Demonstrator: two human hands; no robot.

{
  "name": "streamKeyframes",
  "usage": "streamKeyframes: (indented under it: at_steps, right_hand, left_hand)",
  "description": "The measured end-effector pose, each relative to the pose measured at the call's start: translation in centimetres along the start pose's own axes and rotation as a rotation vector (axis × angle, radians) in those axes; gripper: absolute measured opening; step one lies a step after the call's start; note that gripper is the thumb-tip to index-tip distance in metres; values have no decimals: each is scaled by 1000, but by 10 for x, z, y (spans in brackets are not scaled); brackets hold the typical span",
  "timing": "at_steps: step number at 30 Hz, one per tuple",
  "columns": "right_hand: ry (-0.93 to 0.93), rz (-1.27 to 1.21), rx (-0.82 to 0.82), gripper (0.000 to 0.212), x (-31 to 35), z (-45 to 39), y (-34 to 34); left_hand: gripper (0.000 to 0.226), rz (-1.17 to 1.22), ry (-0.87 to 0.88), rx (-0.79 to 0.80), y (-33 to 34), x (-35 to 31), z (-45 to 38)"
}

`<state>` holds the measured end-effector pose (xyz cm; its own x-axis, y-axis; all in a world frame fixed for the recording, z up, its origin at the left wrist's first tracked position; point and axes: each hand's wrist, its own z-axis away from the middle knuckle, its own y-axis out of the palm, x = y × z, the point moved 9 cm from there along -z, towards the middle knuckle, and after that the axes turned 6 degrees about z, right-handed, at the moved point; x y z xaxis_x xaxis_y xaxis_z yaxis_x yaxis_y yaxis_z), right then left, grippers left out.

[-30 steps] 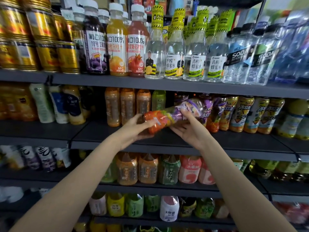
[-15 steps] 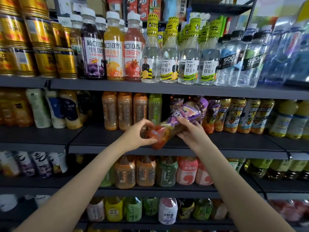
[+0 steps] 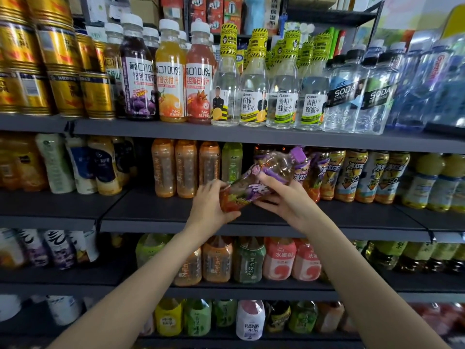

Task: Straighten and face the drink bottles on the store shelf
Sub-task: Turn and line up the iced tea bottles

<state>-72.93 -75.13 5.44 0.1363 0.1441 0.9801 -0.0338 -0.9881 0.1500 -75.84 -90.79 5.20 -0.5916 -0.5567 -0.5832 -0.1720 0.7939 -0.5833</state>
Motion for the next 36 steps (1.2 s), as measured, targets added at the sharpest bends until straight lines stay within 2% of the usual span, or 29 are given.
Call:
streamKeyframes:
  at_steps: [3,8,11,15,18,21,23,26,28,32,36]
  right_hand:
    - [28,-158,-47,39,-6,-1,-1]
    - [3,-195,-56,47,-1,-5,0]
    - [-61,-125,-47,47,10,-6,-1]
    - [-223,251,12,55,27,-4,10]
    - [-338,544,64,59,33,-4,32]
    - [-396,746,94,70,28,-13,54]
    - [-367,730,101,72,18,-23,59]
    - [-225,693,66,69,-4,-41,45]
    - [-131,712,45,64,-22,-51,29]
    - [-12,667,-134,47,-46,-70,-19]
    - [95,618,-175,34,-66,-87,-40]
  left_hand:
    - [61,-209,167,-234,-20,-14,6]
    - [65,-319,234,-296,-25,-16,2]
    - [68,-185,200,-186,-17,-9,-6]
    - [74,170,38,85,13,8,-8]
    - [69,287,9,96,24,16,-3]
    - [69,293,5,145,29,27,-6]
    - [69,309,-66,198,31,38,-9]
    - [80,387,-191,259,29,51,-14]
    - [74,395,-236,276,23,56,-17]
    - [76,253,-292,342,12,70,-26]
    - [75,93,-271,296,7,77,-40]
